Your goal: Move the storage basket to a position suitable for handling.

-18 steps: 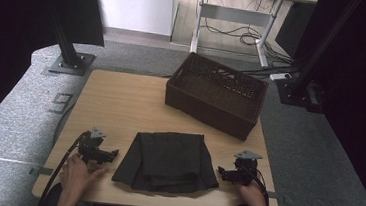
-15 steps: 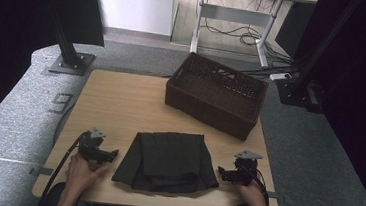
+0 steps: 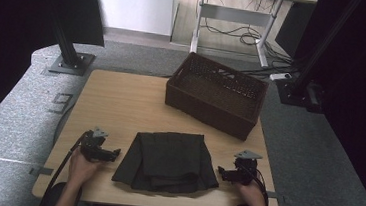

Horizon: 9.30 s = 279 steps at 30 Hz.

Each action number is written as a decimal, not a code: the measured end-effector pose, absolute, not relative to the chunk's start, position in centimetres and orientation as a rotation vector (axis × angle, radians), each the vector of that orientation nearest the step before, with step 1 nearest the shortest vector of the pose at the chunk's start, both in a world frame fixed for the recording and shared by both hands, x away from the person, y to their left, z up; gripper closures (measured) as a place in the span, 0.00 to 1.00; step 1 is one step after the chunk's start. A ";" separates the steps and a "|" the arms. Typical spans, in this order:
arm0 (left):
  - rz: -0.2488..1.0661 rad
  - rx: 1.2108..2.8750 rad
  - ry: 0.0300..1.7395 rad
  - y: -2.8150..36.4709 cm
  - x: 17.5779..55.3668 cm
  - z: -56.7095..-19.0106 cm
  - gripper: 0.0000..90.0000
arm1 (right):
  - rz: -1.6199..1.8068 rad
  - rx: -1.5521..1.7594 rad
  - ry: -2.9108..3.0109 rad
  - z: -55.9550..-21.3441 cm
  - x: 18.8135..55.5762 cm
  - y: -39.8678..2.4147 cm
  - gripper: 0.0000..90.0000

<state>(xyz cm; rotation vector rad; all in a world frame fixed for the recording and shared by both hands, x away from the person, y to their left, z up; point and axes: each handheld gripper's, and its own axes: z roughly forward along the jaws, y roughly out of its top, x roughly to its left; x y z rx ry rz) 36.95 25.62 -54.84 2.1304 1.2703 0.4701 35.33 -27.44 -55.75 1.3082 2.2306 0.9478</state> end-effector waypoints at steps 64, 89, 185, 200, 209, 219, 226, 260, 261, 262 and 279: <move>0.328 2.180 1.044 17.1 42.7 -51.9 0.15 | 1.025 1.246 2.331 -51.3 44.3 -17.4 0.03; 0.247 2.248 0.986 16.5 40.7 -53.2 0.12 | 1.009 1.252 2.374 -54.1 41.3 -18.0 0.00; 0.442 2.161 1.198 24.7 37.4 -54.9 0.00 | 0.862 1.656 1.932 -42.3 48.0 -33.4 0.43; 0.442 2.161 1.198 24.6 37.5 -54.9 0.00 | 0.799 1.682 1.943 -43.3 48.4 -33.0 0.69; 0.442 2.161 1.196 24.6 37.5 -54.9 0.00 | 0.826 1.701 1.955 -43.7 48.1 -33.1 0.71; 0.442 2.162 1.196 24.6 37.5 -54.9 0.00 | 0.823 1.654 1.988 -43.9 46.9 -32.3 0.71; 0.442 2.162 1.196 24.6 37.5 -54.9 0.00 | 0.866 1.587 2.053 -44.0 45.9 -31.2 0.71; 0.445 2.161 1.207 25.7 37.3 -54.9 0.00 | 1.021 1.326 2.277 -44.3 40.3 -26.2 0.71; 0.445 2.161 1.208 25.8 37.2 -54.9 0.00 | 1.020 1.321 2.285 -44.3 40.2 -26.1 0.71; 0.446 2.159 1.211 25.8 37.1 -54.9 0.00 | 1.020 1.312 2.289 -44.3 40.1 -26.0 0.71; 0.457 2.148 1.236 26.4 36.4 -54.9 0.00 | 1.017 1.296 2.310 -44.2 39.5 -26.1 0.71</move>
